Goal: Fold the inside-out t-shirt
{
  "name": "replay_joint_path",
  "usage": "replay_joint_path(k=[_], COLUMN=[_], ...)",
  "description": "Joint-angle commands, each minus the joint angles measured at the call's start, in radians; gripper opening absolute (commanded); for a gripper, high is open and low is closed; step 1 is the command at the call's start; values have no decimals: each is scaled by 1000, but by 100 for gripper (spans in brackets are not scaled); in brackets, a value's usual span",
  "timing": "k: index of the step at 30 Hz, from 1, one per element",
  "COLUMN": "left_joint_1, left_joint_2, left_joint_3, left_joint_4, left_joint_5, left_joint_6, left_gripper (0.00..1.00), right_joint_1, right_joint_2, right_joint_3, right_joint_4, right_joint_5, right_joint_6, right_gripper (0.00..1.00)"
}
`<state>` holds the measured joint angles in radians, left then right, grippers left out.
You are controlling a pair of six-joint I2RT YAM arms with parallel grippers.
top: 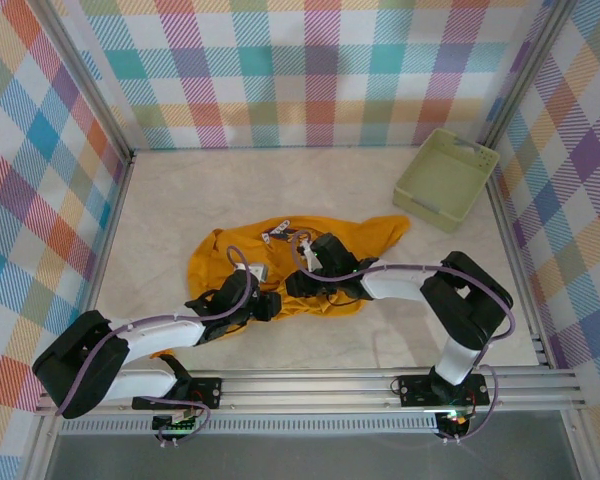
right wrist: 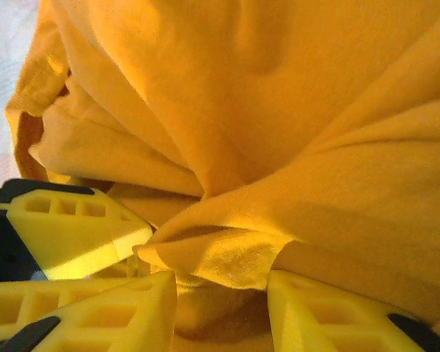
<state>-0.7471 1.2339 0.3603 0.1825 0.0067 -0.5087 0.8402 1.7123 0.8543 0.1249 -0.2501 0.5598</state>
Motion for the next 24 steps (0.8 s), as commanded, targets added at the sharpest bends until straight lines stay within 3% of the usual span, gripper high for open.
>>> replay_joint_path(k=[1, 14, 22, 24], left_joint_1=[8, 8, 8, 8], left_joint_2=[-3, 0, -19, -37], left_joint_3=[-20, -36, -34, -30], left_joint_4=[2, 43, 15, -6], left_joint_5=[-8, 27, -23, -57], left_joint_6=[-9, -9, -12, -19], left_gripper=[36, 37, 41, 46], right_joint_1=[28, 37, 49, 52], right_joint_2=[-3, 102, 38, -7], right_joint_3=[33, 134, 120, 103], right_joint_4=[-68, -103, -164, -196], right_joint_5=[11, 53, 128, 159], right_joint_6=[-22, -21, -51, -59], right_gripper=[39, 38, 6, 2])
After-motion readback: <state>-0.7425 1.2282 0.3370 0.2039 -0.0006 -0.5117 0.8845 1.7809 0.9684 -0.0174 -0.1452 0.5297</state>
